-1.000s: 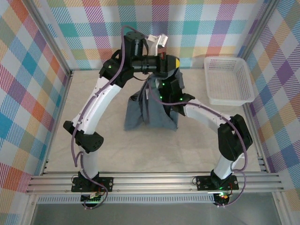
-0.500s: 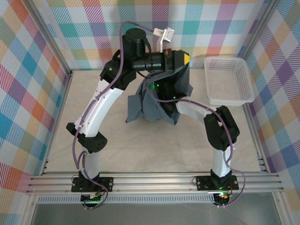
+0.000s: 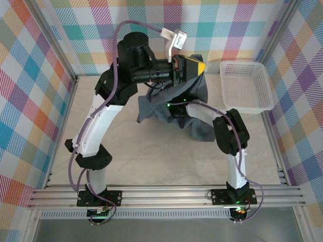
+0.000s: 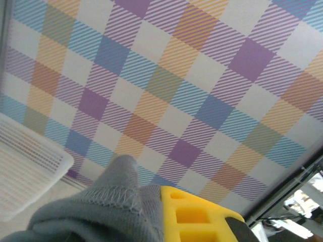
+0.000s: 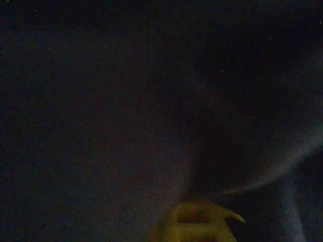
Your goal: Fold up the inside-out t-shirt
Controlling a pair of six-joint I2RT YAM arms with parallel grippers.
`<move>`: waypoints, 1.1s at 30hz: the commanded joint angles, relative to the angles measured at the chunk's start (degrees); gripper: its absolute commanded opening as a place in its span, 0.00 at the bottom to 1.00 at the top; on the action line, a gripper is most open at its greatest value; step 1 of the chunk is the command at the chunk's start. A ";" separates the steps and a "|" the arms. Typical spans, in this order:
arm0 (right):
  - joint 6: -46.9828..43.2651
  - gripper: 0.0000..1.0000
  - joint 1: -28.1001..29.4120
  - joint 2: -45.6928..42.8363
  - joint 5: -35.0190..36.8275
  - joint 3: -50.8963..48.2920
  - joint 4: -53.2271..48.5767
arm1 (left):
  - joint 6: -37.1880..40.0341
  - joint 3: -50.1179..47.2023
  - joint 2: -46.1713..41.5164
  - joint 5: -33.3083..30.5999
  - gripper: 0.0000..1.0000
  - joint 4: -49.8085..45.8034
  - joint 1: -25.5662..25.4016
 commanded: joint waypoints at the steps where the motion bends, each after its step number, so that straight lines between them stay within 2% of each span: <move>1: 3.49 0.00 -2.73 -6.10 -0.12 2.77 -2.53 | 7.02 -0.84 -4.84 -1.16 0.00 0.91 -1.60; 5: -1.23 0.01 -5.16 -2.33 9.02 7.13 -15.59 | 10.24 -0.76 -6.89 -1.68 0.00 0.74 -2.99; 8: -6.25 0.00 -6.66 5.65 10.11 13.83 -27.72 | 12.09 -0.69 -8.18 -2.69 0.00 0.62 -3.58; 12: -9.07 0.00 -6.69 8.00 14.35 13.04 -28.93 | 13.72 0.27 -9.10 -3.93 0.00 0.15 -4.45; 14: -10.72 0.00 -6.95 9.98 12.50 15.95 -32.46 | 14.69 0.96 -8.98 -4.77 0.00 -0.55 -4.93; 16: -13.20 0.00 -6.95 12.05 5.58 21.86 -38.39 | 15.45 0.83 -8.59 -6.00 0.00 -0.99 -5.12; 18: -12.77 0.02 -6.95 9.71 -2.31 23.76 -38.23 | 16.65 0.50 -8.07 -8.03 0.00 -2.18 -5.12; 19: -10.89 0.03 -6.95 7.44 -3.01 23.27 -36.19 | 16.91 0.43 -7.71 -8.51 0.00 -2.80 -5.12; 21: -7.88 0.03 -7.12 4.92 2.02 23.96 -35.52 | 16.85 0.39 -6.96 -8.30 0.00 -2.83 -5.21; 24: -9.98 0.07 -7.06 7.19 12.02 26.76 -38.68 | 16.57 0.51 -6.33 -7.64 0.00 -2.09 -5.86; 25: -10.35 0.11 -6.98 9.13 13.39 26.86 -39.99 | 16.58 0.64 -6.28 -7.82 0.00 -2.06 -5.96; 27: -11.24 0.29 -6.17 12.20 15.40 25.61 -41.92 | 16.94 0.42 -6.43 -8.63 0.00 -2.61 -6.00; 29: -11.40 0.50 -5.15 14.25 18.06 22.97 -42.99 | 17.60 0.25 -6.67 -9.52 0.00 -3.75 -6.09; 31: -10.43 0.80 -4.78 14.94 18.34 20.48 -43.62 | 18.01 -0.25 -6.81 -9.81 0.00 -4.18 -6.09; 33: -10.31 0.87 -4.79 15.17 17.17 19.31 -44.16 | 18.16 -0.39 -6.61 -9.69 0.00 -3.73 -6.09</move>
